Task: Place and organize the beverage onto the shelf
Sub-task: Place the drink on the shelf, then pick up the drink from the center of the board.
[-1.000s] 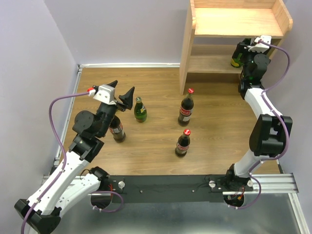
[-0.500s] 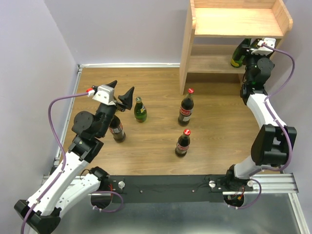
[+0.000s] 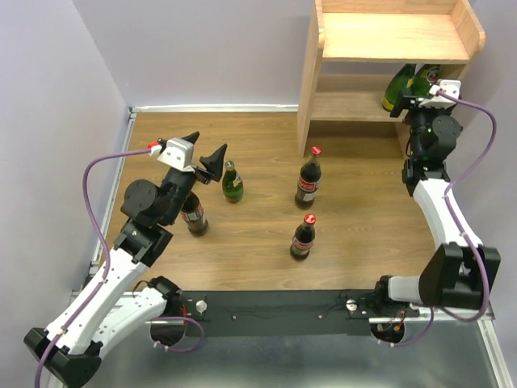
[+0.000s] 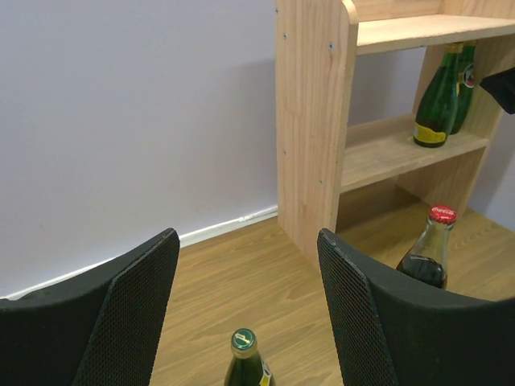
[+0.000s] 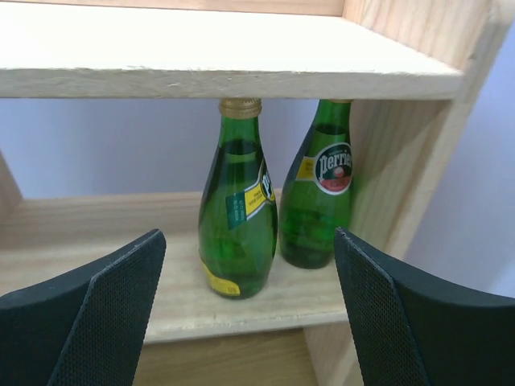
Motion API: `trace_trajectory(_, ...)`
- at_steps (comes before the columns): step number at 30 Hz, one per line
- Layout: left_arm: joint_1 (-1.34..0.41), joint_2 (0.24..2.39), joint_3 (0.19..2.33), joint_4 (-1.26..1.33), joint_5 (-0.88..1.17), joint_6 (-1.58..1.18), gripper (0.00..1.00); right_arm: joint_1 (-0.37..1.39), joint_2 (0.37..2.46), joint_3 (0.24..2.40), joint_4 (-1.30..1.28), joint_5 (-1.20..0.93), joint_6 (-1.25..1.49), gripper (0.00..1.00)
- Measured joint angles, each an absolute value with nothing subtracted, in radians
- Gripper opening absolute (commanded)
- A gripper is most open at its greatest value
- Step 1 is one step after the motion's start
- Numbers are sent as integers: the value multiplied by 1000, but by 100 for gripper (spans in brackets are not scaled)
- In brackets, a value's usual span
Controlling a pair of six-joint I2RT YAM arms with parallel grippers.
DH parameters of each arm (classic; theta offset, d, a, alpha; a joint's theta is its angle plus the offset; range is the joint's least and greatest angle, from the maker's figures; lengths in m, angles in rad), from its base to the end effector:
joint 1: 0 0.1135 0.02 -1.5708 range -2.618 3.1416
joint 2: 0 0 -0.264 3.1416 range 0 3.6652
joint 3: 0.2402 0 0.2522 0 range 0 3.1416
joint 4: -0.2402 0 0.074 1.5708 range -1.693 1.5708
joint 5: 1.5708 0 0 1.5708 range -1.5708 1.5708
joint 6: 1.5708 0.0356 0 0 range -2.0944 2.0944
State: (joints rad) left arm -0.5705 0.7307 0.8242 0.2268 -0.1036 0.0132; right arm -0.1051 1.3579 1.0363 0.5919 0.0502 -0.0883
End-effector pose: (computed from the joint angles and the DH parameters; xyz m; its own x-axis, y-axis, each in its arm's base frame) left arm 0.1413 -0.0863 0.4067 0.2710 -0.1583 -0.9495 0.4510 0.8923 -0.0200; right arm 0.3192 -0.0355 0.3803 0.2510 -0.1150 -0.9611 0.1757 0.9818 -0.0716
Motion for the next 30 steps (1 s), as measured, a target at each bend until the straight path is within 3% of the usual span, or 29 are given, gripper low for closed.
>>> trace_trajectory(6,-570,802,920,143,-65,-9,77,-106,1187,1021,377,-58,-144,93)
trace_trajectory(18,-570,1041,1126,-113,-57,-70,74,-106,934,962,-192,-603,-305,97)
trace_trajectory(30,-570,1283,1201,-233,-157,-102,69,-106,861,755,-331,-709,-376,99)
